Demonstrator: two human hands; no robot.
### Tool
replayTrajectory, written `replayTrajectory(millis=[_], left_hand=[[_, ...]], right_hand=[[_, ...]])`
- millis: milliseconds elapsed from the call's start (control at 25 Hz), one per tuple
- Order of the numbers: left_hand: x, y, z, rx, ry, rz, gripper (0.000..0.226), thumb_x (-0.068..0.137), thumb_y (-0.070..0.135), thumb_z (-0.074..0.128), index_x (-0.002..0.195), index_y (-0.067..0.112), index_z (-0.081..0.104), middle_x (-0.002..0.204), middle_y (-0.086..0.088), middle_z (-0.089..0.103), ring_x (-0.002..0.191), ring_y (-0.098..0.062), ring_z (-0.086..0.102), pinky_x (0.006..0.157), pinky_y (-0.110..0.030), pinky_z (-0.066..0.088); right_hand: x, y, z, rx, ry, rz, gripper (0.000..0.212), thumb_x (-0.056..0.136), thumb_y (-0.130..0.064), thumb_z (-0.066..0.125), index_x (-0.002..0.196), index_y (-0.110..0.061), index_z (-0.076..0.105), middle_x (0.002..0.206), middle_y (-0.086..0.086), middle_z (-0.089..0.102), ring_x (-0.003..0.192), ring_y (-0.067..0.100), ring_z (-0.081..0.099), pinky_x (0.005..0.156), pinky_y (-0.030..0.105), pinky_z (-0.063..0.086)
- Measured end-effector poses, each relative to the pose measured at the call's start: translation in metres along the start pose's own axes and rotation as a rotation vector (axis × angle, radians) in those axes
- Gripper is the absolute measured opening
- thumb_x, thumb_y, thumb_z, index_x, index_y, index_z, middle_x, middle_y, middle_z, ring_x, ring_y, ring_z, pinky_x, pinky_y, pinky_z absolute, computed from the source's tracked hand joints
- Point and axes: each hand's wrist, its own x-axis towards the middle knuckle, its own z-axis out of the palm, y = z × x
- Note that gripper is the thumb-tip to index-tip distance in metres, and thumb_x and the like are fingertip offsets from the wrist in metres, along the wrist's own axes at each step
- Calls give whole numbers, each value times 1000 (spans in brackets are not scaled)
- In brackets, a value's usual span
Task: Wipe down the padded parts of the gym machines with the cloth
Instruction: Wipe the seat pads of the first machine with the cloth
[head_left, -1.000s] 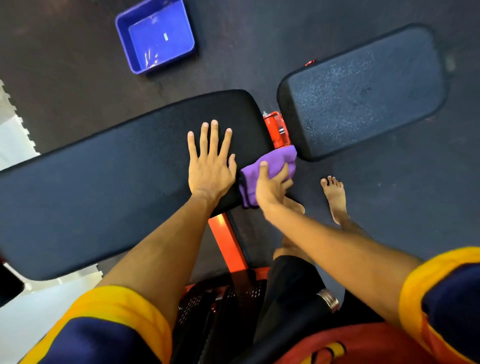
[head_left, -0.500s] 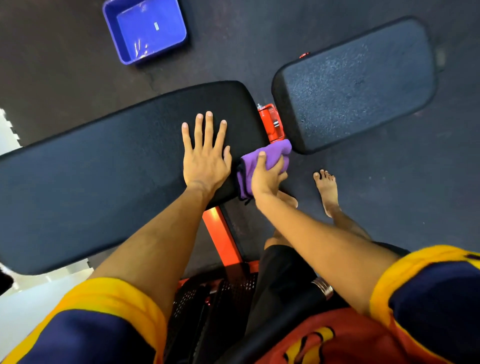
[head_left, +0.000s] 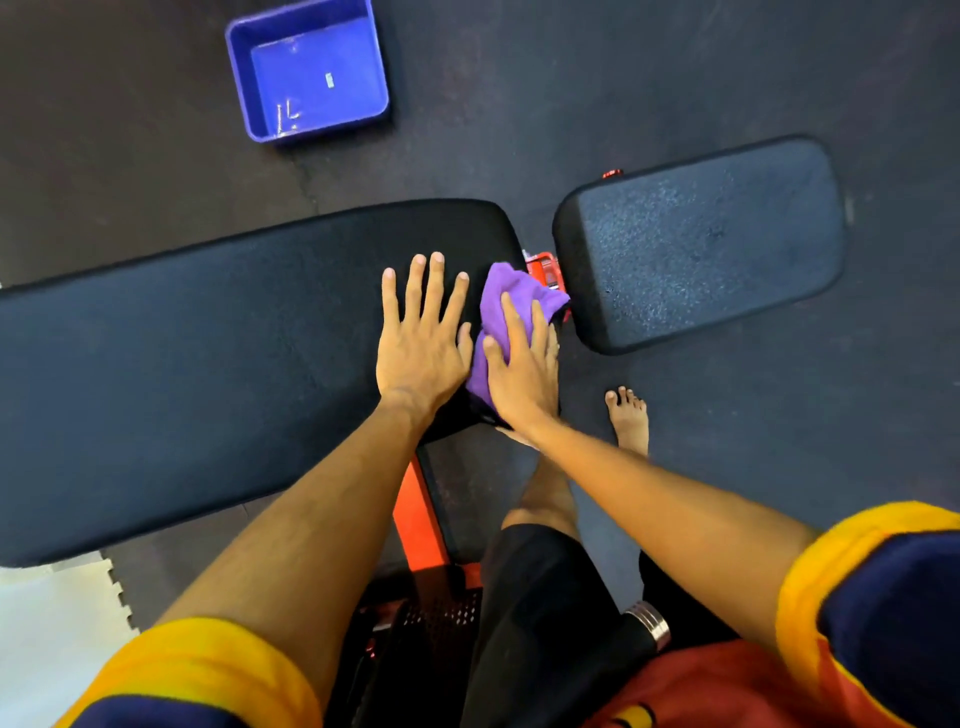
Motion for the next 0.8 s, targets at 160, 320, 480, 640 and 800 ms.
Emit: replayTrajectory(millis=[160, 320, 480, 640, 800], left_hand=[[0, -1, 0, -20, 13, -5, 63, 105, 45, 23, 162, 19, 15, 169, -16, 6, 157, -34, 2, 124, -60, 1], [0, -1, -1, -25, 28, 1, 63, 105, 45, 23, 162, 20, 17, 169, -16, 8, 156, -35, 3, 124, -60, 1], [0, 0, -3, -1, 15, 5, 63, 105, 45, 21, 162, 20, 15, 169, -16, 6, 157, -35, 2, 124, -60, -1], [-1, 0, 0, -2, 37, -4, 63, 105, 46, 22, 162, 20, 13, 169, -16, 5, 157, -35, 1, 124, -59, 0], [-2, 2, 1, 1, 31, -11, 63, 105, 45, 25, 162, 21, 17, 169, -15, 7, 157, -34, 3, 124, -59, 0]], right_hand=[[25, 12, -10, 76, 9, 87, 59, 104, -51, 42, 158, -51, 17, 171, -11, 8, 155, 26, 17, 122, 48, 24], [89, -33, -26, 44, -4, 156, 58, 105, -56, 30, 160, -47, 15, 168, 1, 22, 150, 30, 31, 120, 48, 27], [58, -29, -28, -78, -23, -68, 55, 108, -50, 33, 160, -47, 16, 171, -1, 10, 153, 29, 21, 120, 46, 24], [26, 27, -35, -167, -146, -37, 61, 106, -54, 35, 160, -47, 9, 172, -5, 4, 151, 34, 27, 116, 51, 33], [86, 2, -40, 29, -142, 100, 63, 104, -53, 39, 161, -44, 14, 171, -6, 13, 151, 28, 31, 122, 47, 27]])
